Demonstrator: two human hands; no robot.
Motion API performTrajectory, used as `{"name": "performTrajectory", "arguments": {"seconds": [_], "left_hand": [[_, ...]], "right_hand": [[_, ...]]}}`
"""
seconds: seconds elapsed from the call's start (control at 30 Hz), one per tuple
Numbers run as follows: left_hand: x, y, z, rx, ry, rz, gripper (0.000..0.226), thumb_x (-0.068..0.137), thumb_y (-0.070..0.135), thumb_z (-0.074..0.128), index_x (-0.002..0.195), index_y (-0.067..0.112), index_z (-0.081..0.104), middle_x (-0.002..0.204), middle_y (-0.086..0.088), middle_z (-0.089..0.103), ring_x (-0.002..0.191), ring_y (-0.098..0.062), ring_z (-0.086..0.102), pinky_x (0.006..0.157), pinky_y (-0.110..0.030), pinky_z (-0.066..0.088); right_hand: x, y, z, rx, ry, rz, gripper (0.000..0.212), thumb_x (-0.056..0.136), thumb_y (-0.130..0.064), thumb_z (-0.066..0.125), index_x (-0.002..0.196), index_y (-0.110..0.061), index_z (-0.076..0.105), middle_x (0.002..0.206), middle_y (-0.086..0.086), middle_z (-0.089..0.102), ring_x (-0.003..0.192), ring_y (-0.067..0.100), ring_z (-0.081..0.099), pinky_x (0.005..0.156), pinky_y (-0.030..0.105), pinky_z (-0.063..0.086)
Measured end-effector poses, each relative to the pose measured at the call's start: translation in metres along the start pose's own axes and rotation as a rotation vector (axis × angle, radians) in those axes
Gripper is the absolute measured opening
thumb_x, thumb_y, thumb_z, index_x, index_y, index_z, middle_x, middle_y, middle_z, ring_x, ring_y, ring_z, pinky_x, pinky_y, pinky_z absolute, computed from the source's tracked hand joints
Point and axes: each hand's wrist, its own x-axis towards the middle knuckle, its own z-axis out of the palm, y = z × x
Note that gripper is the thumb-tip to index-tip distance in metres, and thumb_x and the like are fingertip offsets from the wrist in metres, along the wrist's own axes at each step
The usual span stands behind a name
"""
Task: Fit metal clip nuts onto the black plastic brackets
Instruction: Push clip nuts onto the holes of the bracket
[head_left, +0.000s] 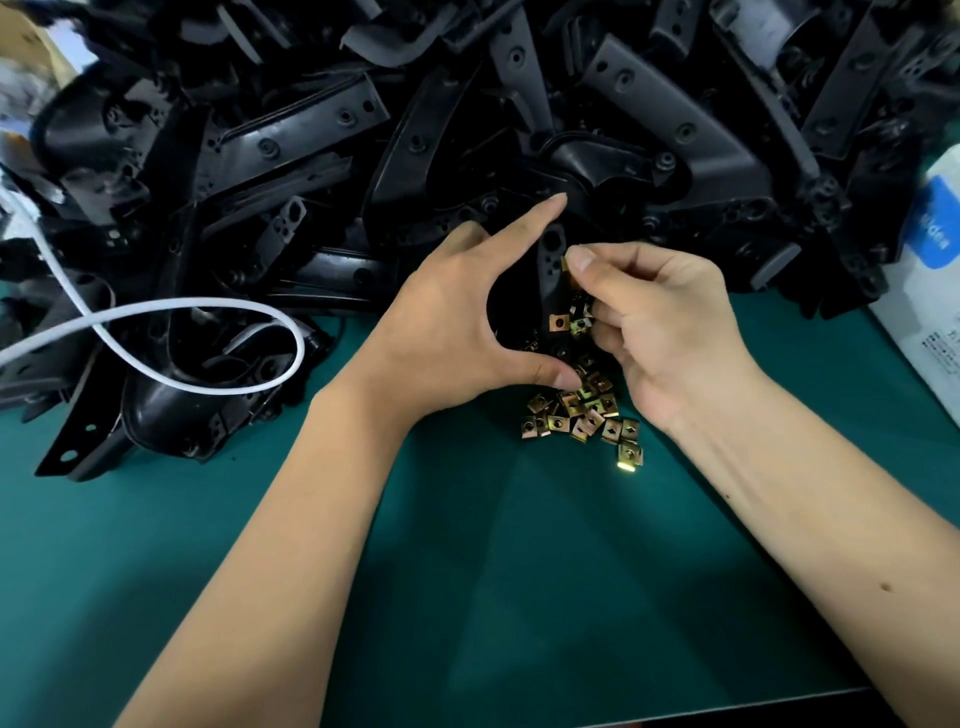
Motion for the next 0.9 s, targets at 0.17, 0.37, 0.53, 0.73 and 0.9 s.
{"name": "performTrajectory", "arguments": {"seconds": [0.17,0.37,0.53,0.73,0.9], "left_hand": [[0.002,0.001,0.006,0.056,0.055,0.015,0.129,0.049,0.067,0.092,0.157,0.057,0.023,0.104,0.015,0.043,0.098,0.0,0.049,0.09,-0.015,0.043],[0.002,-0.005,-0.001,-0.049,0.037,0.056,0.125,0.055,0.065,0.092,0.161,0.044,0.028,0.125,0.004,0.057,0.121,-0.005,0.051,0.107,-0.011,0.034],[0.002,-0.007,-0.004,-0.106,0.017,0.067,0.123,0.059,0.065,0.091,0.161,0.041,0.027,0.135,0.006,0.057,0.134,-0.005,0.047,0.115,-0.019,0.032],[0.002,-0.008,0.0,-0.08,-0.001,0.031,0.126,0.055,0.066,0.091,0.16,0.048,0.025,0.125,0.002,0.058,0.122,-0.008,0.051,0.111,-0.022,0.037],[0.002,-0.009,0.003,-0.062,-0.031,0.008,0.127,0.053,0.065,0.092,0.16,0.049,0.024,0.131,0.005,0.055,0.128,-0.008,0.048,0.11,-0.02,0.035]], "right_hand": [[-0.002,0.004,0.004,-0.012,-0.012,-0.03,0.004,0.092,-0.01,0.076,0.09,-0.007,0.076,0.058,-0.007,0.056,0.044,0.0,0.041,0.043,0.017,0.034],[0.002,-0.003,0.0,0.005,-0.104,-0.005,0.016,0.097,-0.021,0.072,0.087,-0.009,0.078,0.07,0.002,0.06,0.049,0.006,0.035,0.043,0.018,0.029],[0.007,-0.005,-0.006,-0.137,-0.156,-0.065,0.016,0.095,-0.02,0.074,0.084,-0.011,0.08,0.082,0.016,0.048,0.055,0.012,0.033,0.049,0.024,0.028],[0.008,0.002,-0.008,-0.397,-0.129,-0.369,0.024,0.094,-0.019,0.073,0.07,-0.019,0.075,0.055,-0.011,0.062,0.047,0.002,0.052,0.053,0.012,0.037],[0.007,0.007,-0.007,-0.438,-0.114,-0.367,0.025,0.093,-0.019,0.073,0.068,-0.014,0.073,0.057,-0.006,0.063,0.049,0.003,0.052,0.056,0.017,0.038]]}}
